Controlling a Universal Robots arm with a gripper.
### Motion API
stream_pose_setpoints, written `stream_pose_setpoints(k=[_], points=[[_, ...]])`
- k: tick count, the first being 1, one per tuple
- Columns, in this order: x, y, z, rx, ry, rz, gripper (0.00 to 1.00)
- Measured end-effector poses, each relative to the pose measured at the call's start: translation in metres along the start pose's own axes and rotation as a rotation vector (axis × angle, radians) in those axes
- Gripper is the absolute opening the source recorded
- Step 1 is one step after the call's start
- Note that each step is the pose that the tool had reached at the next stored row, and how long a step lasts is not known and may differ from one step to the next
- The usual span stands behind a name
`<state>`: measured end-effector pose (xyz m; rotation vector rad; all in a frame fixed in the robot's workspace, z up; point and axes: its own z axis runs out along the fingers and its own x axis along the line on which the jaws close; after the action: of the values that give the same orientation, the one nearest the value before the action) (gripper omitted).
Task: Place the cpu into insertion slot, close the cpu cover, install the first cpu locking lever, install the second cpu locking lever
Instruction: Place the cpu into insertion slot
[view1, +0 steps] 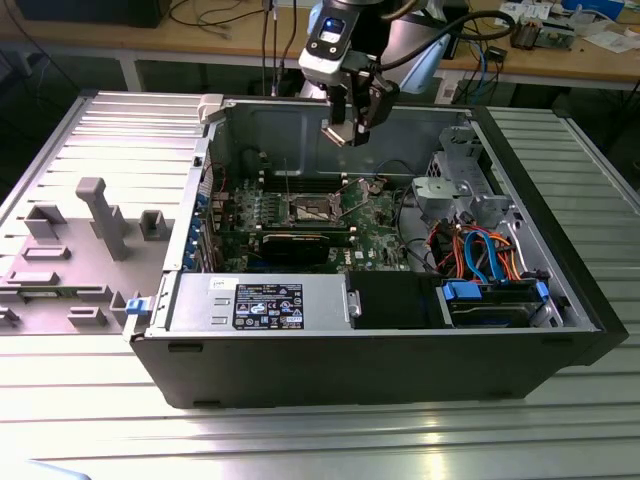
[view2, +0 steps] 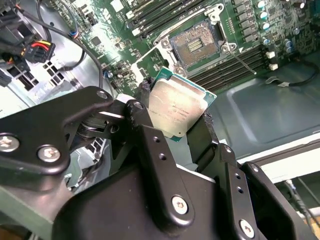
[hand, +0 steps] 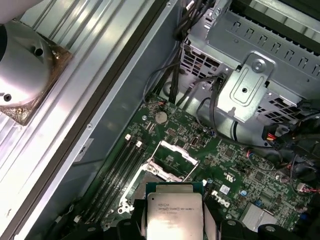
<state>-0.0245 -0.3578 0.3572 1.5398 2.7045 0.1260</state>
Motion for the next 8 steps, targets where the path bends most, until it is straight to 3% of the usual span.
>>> stream_pose_setpoints(k=[8], points=[[0.0,0.0,0.0005,-0.0009,-0.0039,0.048,0.54]])
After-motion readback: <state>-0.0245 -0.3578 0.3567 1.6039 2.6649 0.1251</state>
